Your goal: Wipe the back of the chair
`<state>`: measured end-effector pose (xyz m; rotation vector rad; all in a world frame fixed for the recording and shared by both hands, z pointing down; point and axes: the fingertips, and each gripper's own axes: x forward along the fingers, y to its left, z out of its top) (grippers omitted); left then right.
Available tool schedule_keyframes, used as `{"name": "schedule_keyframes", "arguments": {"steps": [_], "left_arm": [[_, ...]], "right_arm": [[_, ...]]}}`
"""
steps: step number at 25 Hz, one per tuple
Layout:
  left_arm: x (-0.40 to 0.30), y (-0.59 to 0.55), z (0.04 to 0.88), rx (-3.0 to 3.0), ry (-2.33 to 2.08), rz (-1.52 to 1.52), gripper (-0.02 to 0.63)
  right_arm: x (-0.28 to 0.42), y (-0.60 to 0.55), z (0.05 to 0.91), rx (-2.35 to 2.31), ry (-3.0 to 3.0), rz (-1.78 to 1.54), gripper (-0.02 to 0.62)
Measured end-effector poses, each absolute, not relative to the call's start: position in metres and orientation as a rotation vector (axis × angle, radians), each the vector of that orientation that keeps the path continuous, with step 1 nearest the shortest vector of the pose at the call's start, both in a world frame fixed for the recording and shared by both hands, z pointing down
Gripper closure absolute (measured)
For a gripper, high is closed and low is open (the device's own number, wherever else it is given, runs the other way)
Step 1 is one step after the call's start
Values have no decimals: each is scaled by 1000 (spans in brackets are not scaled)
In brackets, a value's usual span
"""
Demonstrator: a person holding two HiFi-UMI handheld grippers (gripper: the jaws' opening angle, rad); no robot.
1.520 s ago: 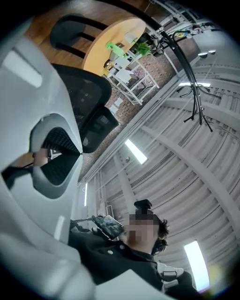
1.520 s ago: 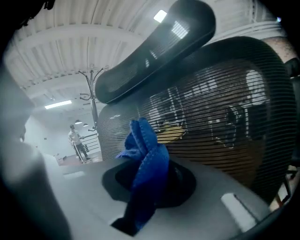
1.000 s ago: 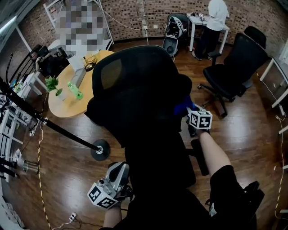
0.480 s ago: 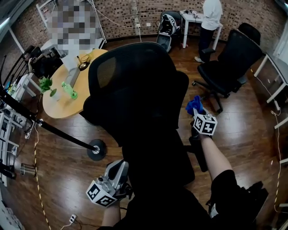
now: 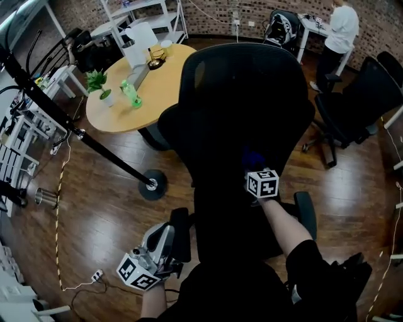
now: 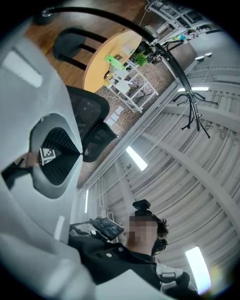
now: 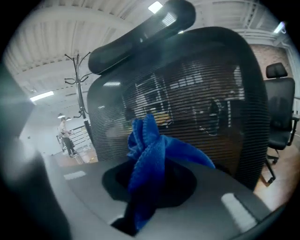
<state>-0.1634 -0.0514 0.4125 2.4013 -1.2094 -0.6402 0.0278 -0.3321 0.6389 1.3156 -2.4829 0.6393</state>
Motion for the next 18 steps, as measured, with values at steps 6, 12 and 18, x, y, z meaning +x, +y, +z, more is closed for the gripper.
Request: {"name": "schedule_keyframes", "arguments": {"steps": [6,12,18], "left_arm": [[-200,-29,413,2365,-1314,-646,612],[-230,-8,415,2320,-1416,-646,612],[-244,6,418,2287,-1481,-653,612]], "right_arm": [[-74,-309,653,1094,-2549,652,534],[-143,-290,659,953,-2583,663,534],[-211,-239,646,606,-2704,652,534]]}}
